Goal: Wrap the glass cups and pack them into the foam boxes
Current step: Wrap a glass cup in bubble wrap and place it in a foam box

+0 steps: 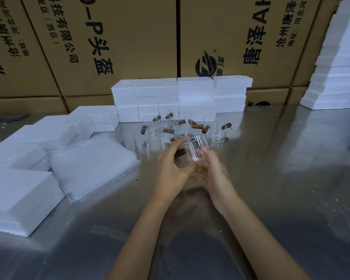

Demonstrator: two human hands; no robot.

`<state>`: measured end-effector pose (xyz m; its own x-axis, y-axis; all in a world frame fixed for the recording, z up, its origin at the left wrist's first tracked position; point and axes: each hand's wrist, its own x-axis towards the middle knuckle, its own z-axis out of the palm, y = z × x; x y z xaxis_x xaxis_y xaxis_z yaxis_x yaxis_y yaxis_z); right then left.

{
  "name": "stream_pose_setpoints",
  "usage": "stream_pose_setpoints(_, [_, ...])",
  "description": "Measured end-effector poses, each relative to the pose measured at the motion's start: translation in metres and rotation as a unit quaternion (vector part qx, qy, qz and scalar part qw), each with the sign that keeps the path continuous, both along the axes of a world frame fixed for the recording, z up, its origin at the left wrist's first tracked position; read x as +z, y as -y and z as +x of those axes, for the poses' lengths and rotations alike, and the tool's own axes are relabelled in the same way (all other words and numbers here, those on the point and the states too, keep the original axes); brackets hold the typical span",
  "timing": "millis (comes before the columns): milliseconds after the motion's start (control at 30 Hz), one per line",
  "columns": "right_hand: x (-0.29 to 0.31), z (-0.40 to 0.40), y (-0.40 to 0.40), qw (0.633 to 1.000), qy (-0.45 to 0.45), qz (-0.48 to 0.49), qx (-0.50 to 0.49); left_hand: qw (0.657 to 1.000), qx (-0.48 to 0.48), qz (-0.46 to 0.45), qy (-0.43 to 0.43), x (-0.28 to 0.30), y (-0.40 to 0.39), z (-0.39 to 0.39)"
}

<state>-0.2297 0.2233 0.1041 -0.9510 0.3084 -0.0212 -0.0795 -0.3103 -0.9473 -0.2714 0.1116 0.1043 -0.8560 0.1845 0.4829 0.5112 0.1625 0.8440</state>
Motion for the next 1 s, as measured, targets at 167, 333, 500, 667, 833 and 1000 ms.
stream_pose_setpoints(167, [-0.008, 0.001, 0.008, 0.953, -0.106, 0.251, -0.136, 0.984, 0.100, -0.117, -0.085, -0.001, 0.002, 0.001])
stream_pose_setpoints(333, [-0.007, -0.001, 0.004, 0.951, -0.114, 0.229, -0.173, 0.963, 0.131, -0.158, -0.176, 0.000, -0.002, 0.007])
stream_pose_setpoints(500, [-0.001, -0.001, 0.003, 0.985, -0.051, 0.078, -0.142, 0.993, 0.079, -0.058, -0.065, 0.002, -0.004, 0.005])
stream_pose_setpoints(667, [0.009, 0.002, -0.003, 0.996, 0.001, -0.089, -0.032, 0.997, -0.025, 0.011, 0.071, -0.003, -0.005, 0.003])
stream_pose_setpoints(833, [0.004, 0.007, -0.007, 0.975, -0.035, -0.171, 0.136, 0.995, -0.054, 0.025, 0.082, -0.002, -0.008, 0.006])
stream_pose_setpoints(1000, [0.002, 0.002, -0.003, 0.994, -0.001, -0.095, 0.051, 1.000, -0.011, 0.006, 0.028, -0.003, -0.007, 0.006])
